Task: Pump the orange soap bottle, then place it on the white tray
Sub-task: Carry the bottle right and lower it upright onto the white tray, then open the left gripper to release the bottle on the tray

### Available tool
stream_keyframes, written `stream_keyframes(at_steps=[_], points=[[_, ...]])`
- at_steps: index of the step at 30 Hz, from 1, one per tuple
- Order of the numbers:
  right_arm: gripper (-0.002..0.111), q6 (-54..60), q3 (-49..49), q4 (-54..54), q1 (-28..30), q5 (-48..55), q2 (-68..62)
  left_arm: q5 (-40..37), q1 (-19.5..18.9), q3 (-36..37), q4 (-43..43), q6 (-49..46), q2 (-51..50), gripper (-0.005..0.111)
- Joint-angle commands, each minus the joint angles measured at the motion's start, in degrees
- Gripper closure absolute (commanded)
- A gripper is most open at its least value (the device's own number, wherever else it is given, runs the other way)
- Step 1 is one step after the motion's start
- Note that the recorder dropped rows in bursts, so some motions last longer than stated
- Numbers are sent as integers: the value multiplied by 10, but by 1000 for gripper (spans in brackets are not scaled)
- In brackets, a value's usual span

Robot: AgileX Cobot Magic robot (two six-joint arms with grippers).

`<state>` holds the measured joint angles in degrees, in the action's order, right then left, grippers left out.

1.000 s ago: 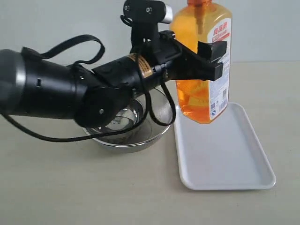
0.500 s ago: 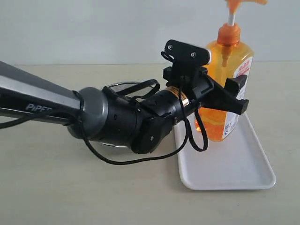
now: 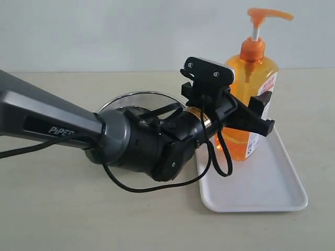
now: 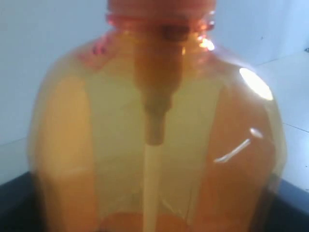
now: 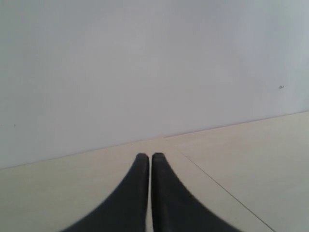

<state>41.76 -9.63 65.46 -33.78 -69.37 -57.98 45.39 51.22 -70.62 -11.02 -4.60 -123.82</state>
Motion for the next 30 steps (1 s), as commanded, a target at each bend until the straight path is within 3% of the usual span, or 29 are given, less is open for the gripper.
stream_keyframes(at_steps=[1,18,21,26,30], points=[[108,-5,-1,2,2,-6,2,63,8,-10,-3,-2,3,102],[108,-10,-1,2,2,-6,2,68,8,-10,-3,-10,-15,100],[108,-10,-1,2,2,-6,2,56,8,-10,0,-10,-15,85],[108,-10,-1,2,2,-6,2,43,8,-10,-2,-10,-15,49],[108,-10,-1,2,1,-6,2,22,8,-10,-2,-10,-15,35]])
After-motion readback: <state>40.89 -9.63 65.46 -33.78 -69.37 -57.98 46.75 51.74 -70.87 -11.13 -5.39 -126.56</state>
